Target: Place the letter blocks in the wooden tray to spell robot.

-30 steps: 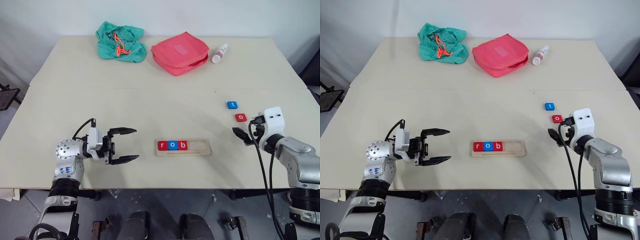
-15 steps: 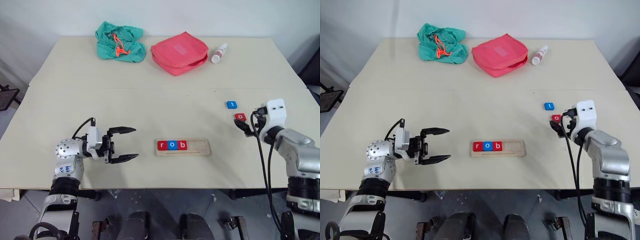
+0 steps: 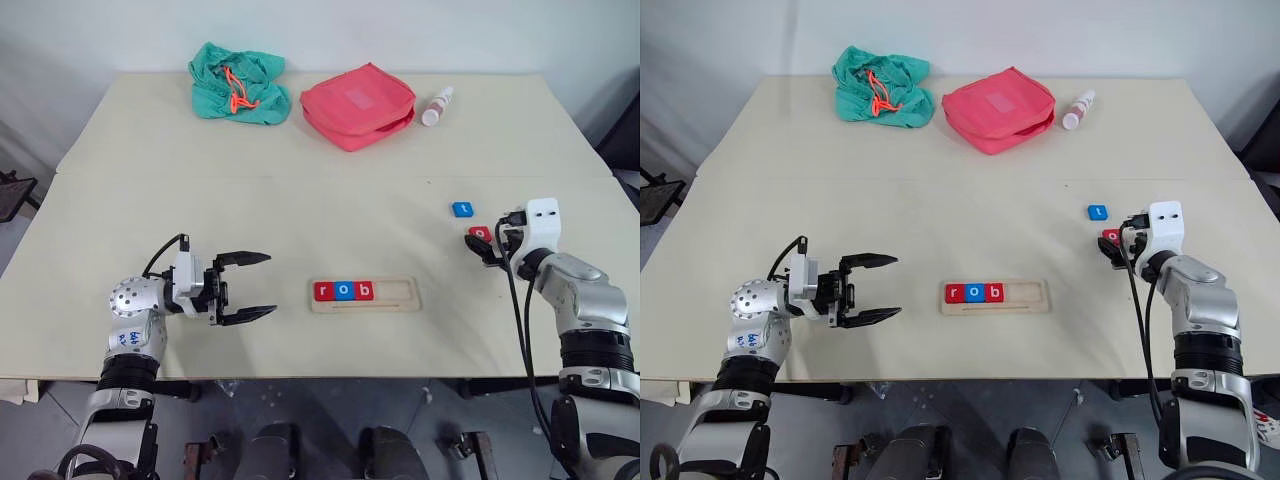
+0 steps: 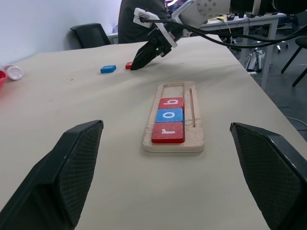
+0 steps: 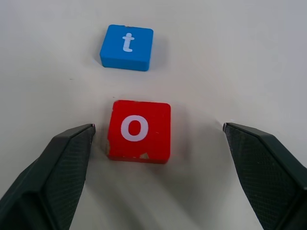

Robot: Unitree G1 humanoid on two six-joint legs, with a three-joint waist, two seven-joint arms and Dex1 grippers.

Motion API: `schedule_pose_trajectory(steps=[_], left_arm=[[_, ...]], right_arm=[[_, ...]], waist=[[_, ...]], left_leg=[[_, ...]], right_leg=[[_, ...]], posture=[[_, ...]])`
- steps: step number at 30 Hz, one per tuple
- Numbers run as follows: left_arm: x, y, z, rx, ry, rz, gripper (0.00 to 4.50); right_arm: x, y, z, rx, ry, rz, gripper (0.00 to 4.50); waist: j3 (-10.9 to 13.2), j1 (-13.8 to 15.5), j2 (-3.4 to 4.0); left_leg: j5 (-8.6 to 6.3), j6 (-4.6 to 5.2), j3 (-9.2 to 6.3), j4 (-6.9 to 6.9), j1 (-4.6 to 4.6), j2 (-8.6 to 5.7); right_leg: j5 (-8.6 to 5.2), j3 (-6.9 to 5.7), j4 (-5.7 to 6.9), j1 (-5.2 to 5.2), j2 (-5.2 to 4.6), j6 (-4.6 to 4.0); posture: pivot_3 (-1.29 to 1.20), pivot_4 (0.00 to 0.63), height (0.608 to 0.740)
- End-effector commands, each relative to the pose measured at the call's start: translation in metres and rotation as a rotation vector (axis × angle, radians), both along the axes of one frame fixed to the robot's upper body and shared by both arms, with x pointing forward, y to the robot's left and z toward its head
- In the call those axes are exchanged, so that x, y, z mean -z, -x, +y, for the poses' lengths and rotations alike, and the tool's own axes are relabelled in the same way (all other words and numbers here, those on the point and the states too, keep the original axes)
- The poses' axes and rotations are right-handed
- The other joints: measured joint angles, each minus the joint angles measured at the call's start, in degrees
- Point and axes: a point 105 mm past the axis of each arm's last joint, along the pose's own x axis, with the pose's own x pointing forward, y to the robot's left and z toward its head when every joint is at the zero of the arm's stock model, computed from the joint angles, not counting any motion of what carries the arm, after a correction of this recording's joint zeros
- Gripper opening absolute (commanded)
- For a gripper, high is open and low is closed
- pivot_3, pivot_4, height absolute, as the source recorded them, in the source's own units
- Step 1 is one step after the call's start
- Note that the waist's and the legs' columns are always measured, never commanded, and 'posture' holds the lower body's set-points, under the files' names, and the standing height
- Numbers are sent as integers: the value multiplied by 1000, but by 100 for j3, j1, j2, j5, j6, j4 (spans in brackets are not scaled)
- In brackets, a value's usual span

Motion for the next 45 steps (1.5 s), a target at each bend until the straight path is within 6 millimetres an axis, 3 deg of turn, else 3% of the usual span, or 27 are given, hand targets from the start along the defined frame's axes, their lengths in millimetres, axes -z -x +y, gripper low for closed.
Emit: schedule_pose_trajectory(steps=[1, 5, 13, 18, 22, 24, 29, 33, 39, 43, 45], left_arm=[[-8, 1, 3, -12, -6, -48, 4500], [-9, 1, 2, -12, -4, -50, 4500], [-9, -1, -1, -2, -3, -51, 4500], [-9, -3, -1, 9, -7, -48, 4500], [-9, -5, -1, 15, -8, -45, 4500], [-9, -5, -1, 19, -7, -44, 4500], [-8, -6, -4, 46, -7, -34, 4500], [-8, -7, -4, 56, -11, -31, 4500], [-9, -8, -8, 71, -10, -30, 4500], [-9, -8, -9, 75, -9, -32, 4500], [-9, -7, -9, 74, -10, -33, 4500]], right_arm=[[5, -1, 2, -8, 4, 5, 4470], [11, -2, -1, 26, 11, 30, 3940], [4, -1, 4, 21, -5, -11, 1450], [-21, 13, 18, -12, -15, -96, 1459], [-36, 35, 36, -45, -12, -144, 1459], [-36, 41, 38, -31, -18, -141, 1459], [-24, 89, 54, 4, -31, -117, 1459], [-14, 107, 59, 24, -46, -77, 1459], [8, 111, 55, 53, -75, -23, 1459], [10, 104, 47, 71, -71, -31, 1459], [10, 102, 45, 68, -75, -35, 2197]], waist=[[0, 1, 0], [-1, -2, -1], [-2, 26, -3], [-1, 26, -1], [-1, 26, -1], [-1, 26, -2], [-1, 69, -2], [-1, 44, -2], [-1, 32, -2], [-1, 31, -2], [-1, 29, -2]], left_leg=[[0, 0, 0, 0, 0, 0], [0, 0, 1, 3, 1, 0], [0, 0, -3, 11, 0, -1], [0, 0, -9, 4, -2, -1], [0, 0, -1, 0, -10, -1], [0, 0, 4, 0, -11, -1], [0, -1, -5, -5, -15, 1], [1, 2, 15, 0, -19, -10], [2, 2, 19, -2, -11, -4], [2, 2, 22, -1, -10, -5], [2, 2, 22, -1, -10, -4]], right_leg=[[0, 0, 0, 0, 0, 0], [0, 1, 1, 1, 0, 0], [0, 2, 4, 5, 0, 0], [0, -1, 5, 1, 0, 0], [0, 3, 11, -18, 0, 0], [0, 7, 13, -23, 0, 0], [0, 7, 23, -32, 1, 0], [0, 23, 18, -35, -4, 0], [0, 31, 20, -35, 2, 0], [0, 33, 19, -36, 1, 0], [0, 33, 20, -37, 1, 0]], posture=[[0, 150, 740], [0, 150, 740], [0, 150, 740], [0, 150, 740], [0, 150, 740], [0, 150, 740], [0, 150, 740], [0, 150, 740], [0, 150, 740], [0, 150, 740], [0, 150, 740]])
